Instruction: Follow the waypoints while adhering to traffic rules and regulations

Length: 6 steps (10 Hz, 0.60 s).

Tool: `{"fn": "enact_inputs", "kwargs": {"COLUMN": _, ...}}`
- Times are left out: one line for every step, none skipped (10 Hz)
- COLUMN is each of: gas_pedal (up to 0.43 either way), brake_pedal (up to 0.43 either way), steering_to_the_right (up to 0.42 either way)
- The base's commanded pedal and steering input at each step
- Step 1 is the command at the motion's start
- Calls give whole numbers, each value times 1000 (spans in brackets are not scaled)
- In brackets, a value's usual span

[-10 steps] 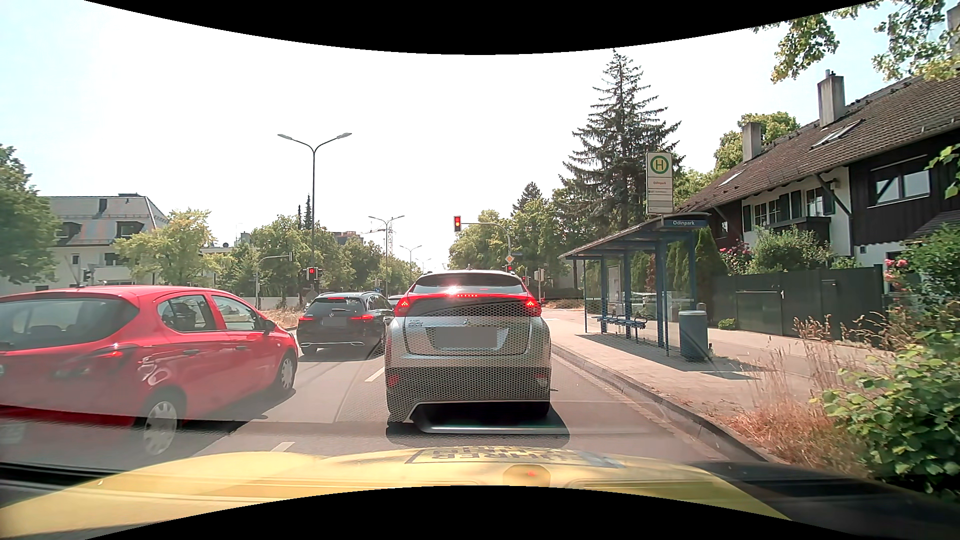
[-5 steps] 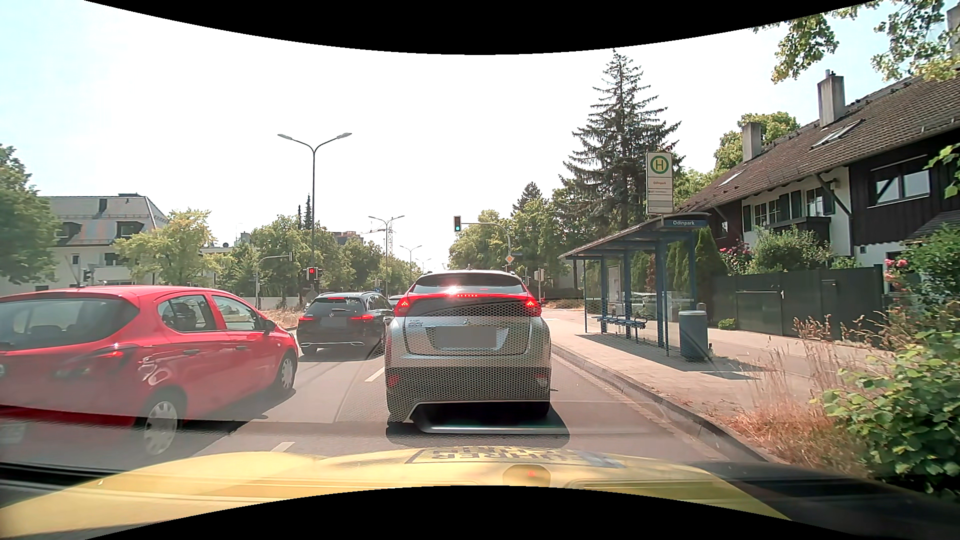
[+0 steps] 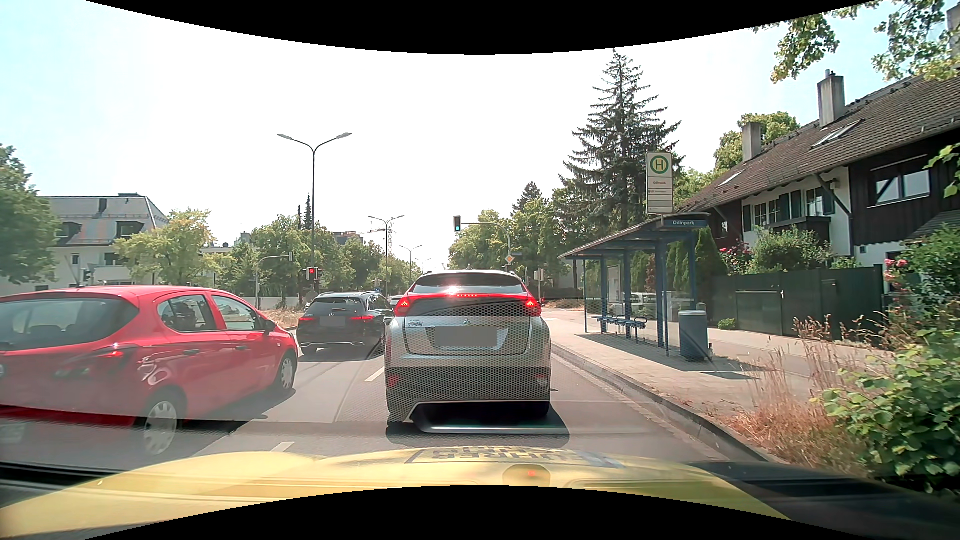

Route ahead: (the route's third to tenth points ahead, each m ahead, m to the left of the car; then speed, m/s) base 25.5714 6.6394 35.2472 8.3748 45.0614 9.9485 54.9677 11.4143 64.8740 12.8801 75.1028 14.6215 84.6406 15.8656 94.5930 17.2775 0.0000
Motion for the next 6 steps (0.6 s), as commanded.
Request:
{"fn": "enact_inputs", "kwargs": {"gas_pedal": 0, "brake_pedal": 183, "steering_to_the_right": -14}}
{"fn": "enact_inputs", "kwargs": {"gas_pedal": 0, "brake_pedal": 183, "steering_to_the_right": -15}}
{"fn": "enact_inputs", "kwargs": {"gas_pedal": 0, "brake_pedal": 183, "steering_to_the_right": -14}}
{"fn": "enact_inputs", "kwargs": {"gas_pedal": 0, "brake_pedal": 183, "steering_to_the_right": -15}}
{"fn": "enact_inputs", "kwargs": {"gas_pedal": 0, "brake_pedal": 177, "steering_to_the_right": -15}}
{"fn": "enact_inputs", "kwargs": {"gas_pedal": 0, "brake_pedal": 177, "steering_to_the_right": -15}}
